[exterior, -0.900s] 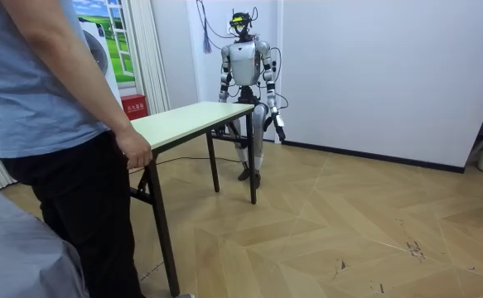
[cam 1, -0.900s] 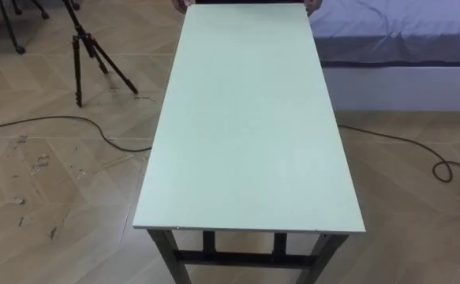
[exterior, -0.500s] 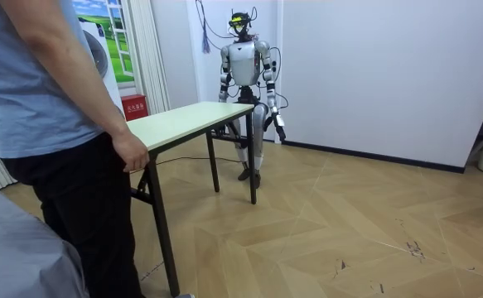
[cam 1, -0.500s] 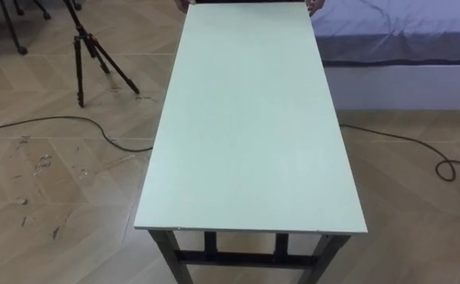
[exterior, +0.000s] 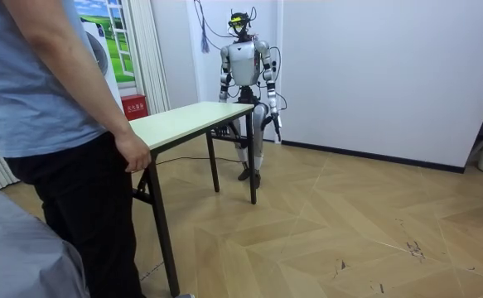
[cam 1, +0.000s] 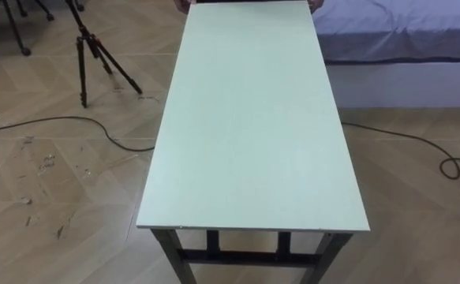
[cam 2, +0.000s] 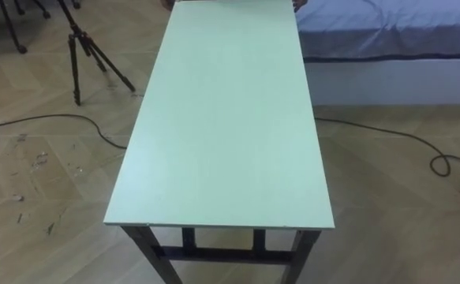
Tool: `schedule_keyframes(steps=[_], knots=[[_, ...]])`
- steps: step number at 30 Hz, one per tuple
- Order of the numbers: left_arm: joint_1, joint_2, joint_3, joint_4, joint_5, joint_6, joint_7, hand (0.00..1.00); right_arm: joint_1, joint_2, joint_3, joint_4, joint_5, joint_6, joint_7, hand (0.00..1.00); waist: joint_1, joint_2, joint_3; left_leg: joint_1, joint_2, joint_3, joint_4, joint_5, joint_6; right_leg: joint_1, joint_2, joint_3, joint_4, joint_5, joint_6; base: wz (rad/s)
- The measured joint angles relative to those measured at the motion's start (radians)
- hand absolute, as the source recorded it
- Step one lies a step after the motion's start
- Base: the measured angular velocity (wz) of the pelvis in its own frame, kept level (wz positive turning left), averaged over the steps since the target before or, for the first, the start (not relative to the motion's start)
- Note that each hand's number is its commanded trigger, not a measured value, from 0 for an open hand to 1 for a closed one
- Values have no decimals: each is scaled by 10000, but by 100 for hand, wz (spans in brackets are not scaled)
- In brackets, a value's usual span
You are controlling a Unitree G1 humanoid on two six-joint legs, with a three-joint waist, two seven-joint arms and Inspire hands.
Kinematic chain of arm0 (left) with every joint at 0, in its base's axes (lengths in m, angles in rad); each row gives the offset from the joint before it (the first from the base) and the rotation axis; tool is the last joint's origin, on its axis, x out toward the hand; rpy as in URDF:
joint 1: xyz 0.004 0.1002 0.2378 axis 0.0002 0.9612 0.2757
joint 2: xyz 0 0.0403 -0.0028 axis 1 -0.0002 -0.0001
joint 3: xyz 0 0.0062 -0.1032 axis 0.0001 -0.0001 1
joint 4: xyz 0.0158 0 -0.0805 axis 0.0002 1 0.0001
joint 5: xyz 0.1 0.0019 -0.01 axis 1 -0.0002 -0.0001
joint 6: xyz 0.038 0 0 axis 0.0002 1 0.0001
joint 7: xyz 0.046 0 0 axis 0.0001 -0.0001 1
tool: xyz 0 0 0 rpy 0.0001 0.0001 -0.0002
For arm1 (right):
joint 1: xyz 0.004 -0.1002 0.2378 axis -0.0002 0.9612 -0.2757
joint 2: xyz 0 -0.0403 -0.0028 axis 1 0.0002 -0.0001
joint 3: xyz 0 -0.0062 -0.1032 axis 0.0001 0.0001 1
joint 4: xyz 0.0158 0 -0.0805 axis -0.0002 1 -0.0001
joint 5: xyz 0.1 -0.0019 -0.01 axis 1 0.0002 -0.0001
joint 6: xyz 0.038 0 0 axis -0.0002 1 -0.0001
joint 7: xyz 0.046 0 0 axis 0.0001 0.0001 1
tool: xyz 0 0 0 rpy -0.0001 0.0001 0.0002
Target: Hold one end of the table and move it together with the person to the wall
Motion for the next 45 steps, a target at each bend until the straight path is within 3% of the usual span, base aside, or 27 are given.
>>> schedule_keyframes(steps=[1,3,5,9,13,18,20,23,28,32,44,45], knots=[[-6,-1,-5,-191,-367,82,-203,0,128,-4,-8,-619,58,56,34,0,-5,59,-34,-95,18,29,53,-3,5,-92,3,42,26,1,2,-6],[-10,-1,-10,-451,-972,146,-513,0,257,2,-12,-1403,170,78,112,0,-21,38,-12,-109,30,40,79,-6,10,-105,9,63,40,11,19,-3],[60,9,-311,-1040,-2039,209,-830,0,454,-4,0,-2310,616,74,187,0,-31,47,-12,-78,51,38,112,-19,20,-106,12,63,164,8,26,0],[332,37,-890,-2085,-3076,226,-1210,0,891,18,149,-3542,1250,78,427,0,0,87,-31,-105,60,50,159,-38,34,-113,13,89,192,5,44,0],[1337,379,-2105,-4133,-4322,267,-1641,0,1741,-72,907,-5184,2438,79,1054,0,-45,62,-37,-339,92,51,364,-132,42,-251,24,113,212,-13,76,0],[1853,538,-2794,-5474,-6751,312,-2065,0,2347,-312,1669,-6815,3634,177,1588,0,-23,91,-30,-422,108,34,506,-189,93,-349,9,118,344,-49,142,0],[2168,779,-3316,-6556,-7764,368,-2334,0,2530,-419,2030,-7912,4193,206,1998,0,-6,98,-27,-426,108,20,537,-210,113,-351,5,118,355,-49,179,0],[2257,935,-3824,-7315,-8531,398,-2678,0,2483,-420,2506,-8665,4563,196,2409,0,-28,95,-14,-456,108,13,613,-244,134,-342,5,118,354,-51,188,0],[2409,1026,-4298,-8607,-8917,415,-2862,0,2503,-458,3180,-9198,5191,286,2768,0,-48,85,-15,-510,106,3,671,-257,149,-356,-2,96,351,-44,215,1],[2385,1158,-4315,-9283,-9320,409,-2905,0,2370,-593,3178,-9232,5183,283,2851,0,-51,79,-24,-573,103,6,672,-261,158,-413,-6,87,354,-42,219,0],[2133,1269,-4321,-9661,-9317,416,-2906,0,2282,-858,3168,-9555,5184,274,2836,0,-63,22,12,-527,95,6,581,-253,144,-413,-1,102,340,-40,215,0],[2063,1340,-4317,-9656,-9305,415,-2907,0,2272,-875,3170,-9567,5182,280,2805,0,-47,-25,84,-387,78,6,495,-237,127,-314,-4,109,331,-40,215,0]])
